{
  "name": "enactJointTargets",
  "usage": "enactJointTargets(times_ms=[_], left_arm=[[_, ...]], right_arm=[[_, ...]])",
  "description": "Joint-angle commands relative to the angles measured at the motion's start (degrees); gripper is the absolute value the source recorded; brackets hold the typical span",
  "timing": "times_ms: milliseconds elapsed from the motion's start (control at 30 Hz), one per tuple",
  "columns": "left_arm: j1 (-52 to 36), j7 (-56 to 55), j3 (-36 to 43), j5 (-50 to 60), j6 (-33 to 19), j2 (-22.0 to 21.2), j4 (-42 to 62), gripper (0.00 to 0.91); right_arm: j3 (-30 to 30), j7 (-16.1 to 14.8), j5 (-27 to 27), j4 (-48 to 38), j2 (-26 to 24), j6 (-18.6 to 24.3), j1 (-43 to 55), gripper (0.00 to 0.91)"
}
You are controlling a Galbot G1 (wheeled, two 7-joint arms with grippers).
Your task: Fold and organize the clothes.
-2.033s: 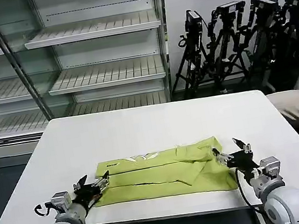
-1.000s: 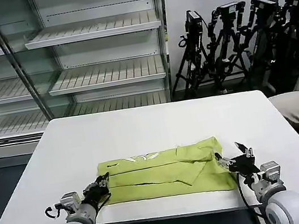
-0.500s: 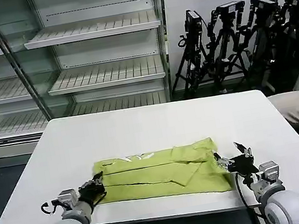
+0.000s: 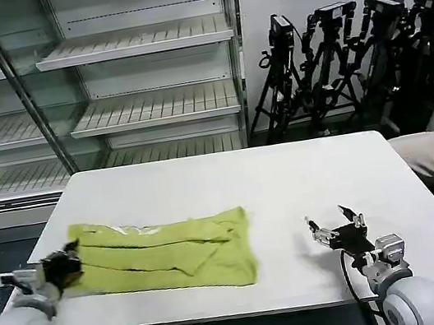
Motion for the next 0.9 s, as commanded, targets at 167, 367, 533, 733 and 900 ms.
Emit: enactJointTargets(times_ms=[167, 367, 533, 733, 900], left_arm=[[0.1, 2.9, 8.2, 10.8, 1.0, -2.9, -17.1, 0.01], [-2.5, 4.2, 21.8, 19.3, 0.6, -9.3, -18.9, 0.01], [-3.9, 4.4, 27.6, 20.9, 0.7, -11.9, -17.4, 0.01], [-7.2, 4.2, 31.2, 20.0, 1.2, -12.9, -13.9, 0.01], [-11.0, 2.5, 32.1, 13.3, 1.3, -12.3, -11.1, 0.02]], right_arm=[[1.6, 0.1, 0.0, 0.7, -0.6, 0.2, -1.3, 0.907], [2.2, 0.2, -0.8, 0.6, 0.0, 0.5, -2.6, 0.907], [2.6, 0.2, -1.2, 0.8, 0.3, 0.7, -3.3, 0.907], [3.1, 0.1, -1.5, 0.9, 0.7, 0.7, -3.6, 0.907], [3.3, 0.0, -2.0, 0.8, 1.1, 1.1, -3.9, 0.907]])
